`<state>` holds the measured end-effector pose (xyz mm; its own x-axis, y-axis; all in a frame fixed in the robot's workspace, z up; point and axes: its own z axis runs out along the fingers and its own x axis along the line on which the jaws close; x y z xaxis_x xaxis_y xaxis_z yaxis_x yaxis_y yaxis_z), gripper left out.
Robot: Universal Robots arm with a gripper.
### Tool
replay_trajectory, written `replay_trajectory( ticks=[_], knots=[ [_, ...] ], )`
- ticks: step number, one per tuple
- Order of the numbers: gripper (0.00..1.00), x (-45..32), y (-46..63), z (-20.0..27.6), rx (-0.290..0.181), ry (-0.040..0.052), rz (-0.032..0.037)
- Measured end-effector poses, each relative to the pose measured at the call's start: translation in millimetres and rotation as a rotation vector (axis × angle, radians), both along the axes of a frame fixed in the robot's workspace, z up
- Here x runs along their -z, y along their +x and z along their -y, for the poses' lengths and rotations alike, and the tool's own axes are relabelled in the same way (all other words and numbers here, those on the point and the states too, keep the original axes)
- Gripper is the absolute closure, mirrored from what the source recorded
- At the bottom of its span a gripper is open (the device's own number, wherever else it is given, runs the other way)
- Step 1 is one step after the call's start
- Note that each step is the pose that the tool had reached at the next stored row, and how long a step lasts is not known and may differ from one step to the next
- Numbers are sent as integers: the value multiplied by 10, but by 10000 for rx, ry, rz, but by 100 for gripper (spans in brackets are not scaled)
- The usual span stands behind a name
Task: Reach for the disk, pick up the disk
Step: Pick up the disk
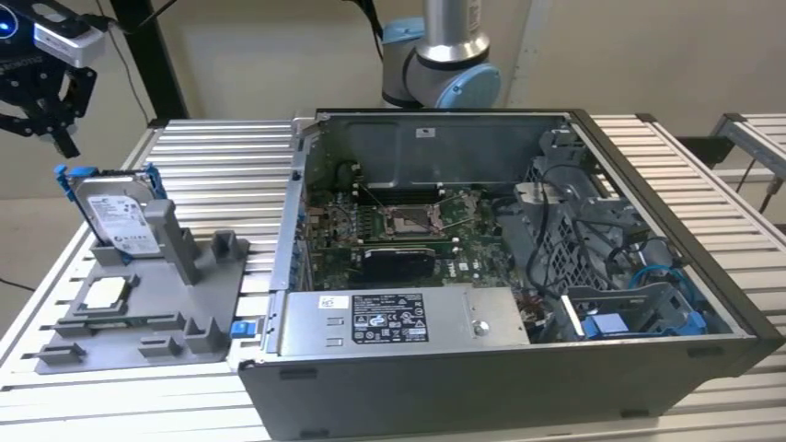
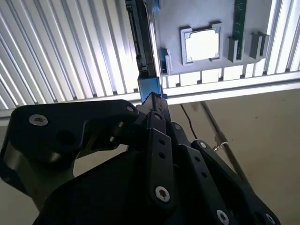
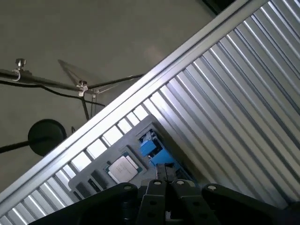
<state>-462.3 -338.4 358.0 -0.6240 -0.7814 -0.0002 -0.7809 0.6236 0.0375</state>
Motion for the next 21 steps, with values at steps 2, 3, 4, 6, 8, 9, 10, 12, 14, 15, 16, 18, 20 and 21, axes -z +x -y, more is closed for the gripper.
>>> replay_trajectory(
  ticks=[2, 3, 4, 6, 8, 9, 10, 12, 14, 15, 16, 18, 20, 21],
  knots=[
    [100, 0, 0, 0, -115, 0, 0],
    [100, 0, 0, 0, -114, 0, 0],
    [100, 0, 0, 0, -115, 0, 0],
    [100, 0, 0, 0, -116, 0, 0],
    [100, 0, 0, 0, -127, 0, 0],
    [100, 0, 0, 0, -144, 0, 0],
    [100, 0, 0, 0, -173, 0, 0],
    [100, -2, 0, 0, -269, 0, 0],
    [100, -3, 0, 0, -415, 1, 1],
    [100, -4, 0, 0, -498, 1, 1],
    [100, -6, 0, 0, -590, 0, 0],
    [100, -8, 0, 0, -795, 0, 1],
    [100, -10, 0, 0, -1002, 0, 0],
    [100, -12, 0, 0, -1114, 0, 0]
  ],
)
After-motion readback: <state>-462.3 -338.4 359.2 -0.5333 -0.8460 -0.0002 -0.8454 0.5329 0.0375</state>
